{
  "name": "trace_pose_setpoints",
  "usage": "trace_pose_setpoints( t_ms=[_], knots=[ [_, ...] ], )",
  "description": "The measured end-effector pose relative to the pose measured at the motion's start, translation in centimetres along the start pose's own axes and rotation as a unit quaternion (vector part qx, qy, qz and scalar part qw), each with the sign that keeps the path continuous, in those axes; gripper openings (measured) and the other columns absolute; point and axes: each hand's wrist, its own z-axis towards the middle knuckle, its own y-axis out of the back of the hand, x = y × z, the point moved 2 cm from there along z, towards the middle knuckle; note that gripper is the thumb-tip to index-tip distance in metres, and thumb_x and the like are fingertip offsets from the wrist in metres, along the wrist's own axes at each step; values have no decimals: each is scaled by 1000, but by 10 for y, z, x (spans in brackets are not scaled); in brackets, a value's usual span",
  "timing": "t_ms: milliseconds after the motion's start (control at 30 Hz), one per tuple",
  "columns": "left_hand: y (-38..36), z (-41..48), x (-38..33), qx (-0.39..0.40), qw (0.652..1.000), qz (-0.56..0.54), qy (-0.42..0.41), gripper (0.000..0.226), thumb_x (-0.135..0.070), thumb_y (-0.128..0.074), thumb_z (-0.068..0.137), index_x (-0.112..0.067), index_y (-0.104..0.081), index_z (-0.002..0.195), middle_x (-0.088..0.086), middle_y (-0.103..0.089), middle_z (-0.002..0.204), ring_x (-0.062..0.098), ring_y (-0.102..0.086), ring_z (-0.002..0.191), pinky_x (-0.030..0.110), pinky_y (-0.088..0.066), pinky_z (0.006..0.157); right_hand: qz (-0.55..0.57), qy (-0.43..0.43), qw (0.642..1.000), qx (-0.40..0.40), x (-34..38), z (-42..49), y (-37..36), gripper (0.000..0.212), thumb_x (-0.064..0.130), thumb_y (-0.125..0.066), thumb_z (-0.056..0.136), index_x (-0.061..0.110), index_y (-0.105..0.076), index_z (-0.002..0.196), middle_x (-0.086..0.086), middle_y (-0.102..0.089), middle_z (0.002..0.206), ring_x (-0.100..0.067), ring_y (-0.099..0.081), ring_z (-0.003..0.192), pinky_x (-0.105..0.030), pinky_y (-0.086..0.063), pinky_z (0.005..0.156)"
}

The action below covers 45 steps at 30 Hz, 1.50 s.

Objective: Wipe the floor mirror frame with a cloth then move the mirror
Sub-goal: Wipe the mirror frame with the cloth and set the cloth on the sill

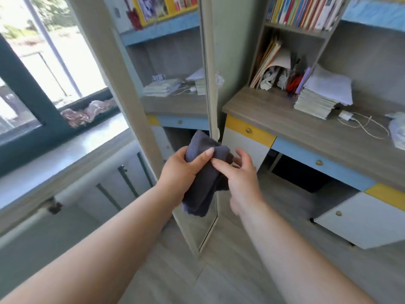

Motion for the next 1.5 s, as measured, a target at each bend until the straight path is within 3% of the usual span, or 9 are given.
trace_pose_setpoints(
  t_ms=[167,433,600,767,967,1167,1267,1400,1500],
  knots=[
    [58,-21,-9,-48,998,-20,-17,29,-59,-71,77,-37,-65,96,-6,-75,96,16,-69,96,44,-55,95,7,-26,998,50,4,-24,-53,40,21,-75,83,20,-56,118,-2,-69,109,-18,-69,98,-32,-58,61],
    [171,-20,5,-135,990,29,-10,28,-49,-70,84,-28,-67,102,-6,-74,94,15,-69,93,34,-55,87,-66,15,989,131,-16,-37,-164,36,30,-71,84,16,-56,113,-3,-68,108,-18,-66,103,-36,-56,89],
    [235,12,17,-168,979,113,-6,34,-50,-62,90,-23,-63,111,-6,-70,97,15,-64,92,28,-46,77,-89,-37,978,185,-34,-15,-230,35,19,-67,86,15,-54,118,-8,-67,113,-24,-66,108,-40,-57,88],
    [285,54,35,-194,971,139,24,40,-50,-57,93,-18,-60,116,3,-68,106,26,-62,99,35,-45,88,-138,-49,965,216,-40,11,-287,76,22,-67,74,17,-35,143,-5,-61,116,-25,-62,112,-44,-51,102],
    [323,90,58,-183,966,173,58,40,-51,-55,93,-17,-60,113,6,-67,104,27,-60,93,36,-46,85,-155,-76,954,245,-61,37,-328,39,-1,-60,84,24,-40,106,3,-59,91,-24,-61,100,-45,-51,98],
    [340,109,80,-162,954,243,64,38,-41,-57,95,-14,-59,122,10,-68,116,32,-62,105,36,-46,88,-189,-87,951,229,-87,48,-355,45,-7,-56,80,18,-47,116,-4,-60,89,-24,-59,89,-43,-53,80],
    [343,113,86,-157,941,296,56,35,-33,-57,94,-11,-59,122,13,-66,118,32,-61,104,34,-46,83,-259,-86,927,255,-95,50,-365,63,-4,-55,74,13,-42,134,-16,-60,104,-33,-62,91,-45,-54,79],
    [344,114,92,-152,919,359,51,52,-32,-55,90,-15,-51,139,13,-52,141,34,-49,127,44,-40,109,-339,-48,902,263,-100,55,-368,33,6,-54,58,9,-61,90,-11,-53,96,-26,-55,80,-43,-54,70],
    [339,114,85,-141,929,342,26,47,-31,-59,88,-18,-56,134,12,-54,137,34,-48,126,43,-39,109,-365,-24,897,248,-80,48,-363,46,1,-60,72,6,-58,118,-18,-49,128,-33,-57,106,-40,-54,87]
  ],
)
